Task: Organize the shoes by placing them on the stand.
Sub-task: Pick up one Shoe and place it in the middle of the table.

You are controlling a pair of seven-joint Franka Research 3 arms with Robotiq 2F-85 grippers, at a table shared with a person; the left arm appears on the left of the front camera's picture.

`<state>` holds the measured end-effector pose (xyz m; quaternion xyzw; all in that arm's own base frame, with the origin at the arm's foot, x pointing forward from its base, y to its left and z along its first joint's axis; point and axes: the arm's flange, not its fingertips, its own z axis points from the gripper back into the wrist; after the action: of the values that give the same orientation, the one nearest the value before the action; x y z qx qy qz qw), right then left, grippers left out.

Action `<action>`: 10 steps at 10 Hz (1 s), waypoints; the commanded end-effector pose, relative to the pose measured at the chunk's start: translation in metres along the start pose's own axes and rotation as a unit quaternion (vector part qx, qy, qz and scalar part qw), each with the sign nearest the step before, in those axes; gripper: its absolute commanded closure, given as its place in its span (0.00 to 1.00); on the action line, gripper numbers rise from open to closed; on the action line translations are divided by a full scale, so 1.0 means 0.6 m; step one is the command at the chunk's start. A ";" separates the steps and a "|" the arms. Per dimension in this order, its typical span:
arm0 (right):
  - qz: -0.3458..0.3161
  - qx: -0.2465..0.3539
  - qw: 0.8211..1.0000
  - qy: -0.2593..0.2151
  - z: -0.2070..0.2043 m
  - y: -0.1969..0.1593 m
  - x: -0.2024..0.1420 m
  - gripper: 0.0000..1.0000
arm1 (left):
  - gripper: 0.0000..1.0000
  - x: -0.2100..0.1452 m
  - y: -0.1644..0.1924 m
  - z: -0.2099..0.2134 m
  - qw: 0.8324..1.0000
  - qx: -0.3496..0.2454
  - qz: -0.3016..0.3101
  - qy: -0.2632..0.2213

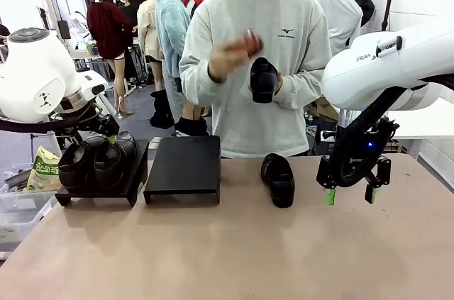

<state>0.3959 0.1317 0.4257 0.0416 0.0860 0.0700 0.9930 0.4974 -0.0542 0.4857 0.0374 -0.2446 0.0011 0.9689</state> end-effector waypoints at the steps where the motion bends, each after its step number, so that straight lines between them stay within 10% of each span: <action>1: -0.008 -0.006 1.000 0.004 0.004 0.002 0.000 0.00 | 0.00 0.000 -0.001 -0.003 1.000 0.001 0.010 -0.008; 3: -0.008 -0.006 1.000 0.004 0.004 0.002 0.000 0.00 | 0.00 0.000 0.000 0.000 1.000 0.000 0.000 0.000; 6: -0.008 -0.006 1.000 0.004 0.004 0.002 0.000 0.00 | 0.00 -0.112 -0.107 0.180 0.990 -0.031 -0.072 -0.117; 10: -0.008 -0.006 1.000 0.004 0.004 0.002 0.000 0.00 | 0.00 -0.187 -0.170 0.216 0.989 -0.091 -0.044 0.112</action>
<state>0.3959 0.1319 0.4260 0.0415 0.0860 0.0701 0.9930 0.3348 -0.1645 0.5468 -0.0183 -0.2062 -0.0702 0.9758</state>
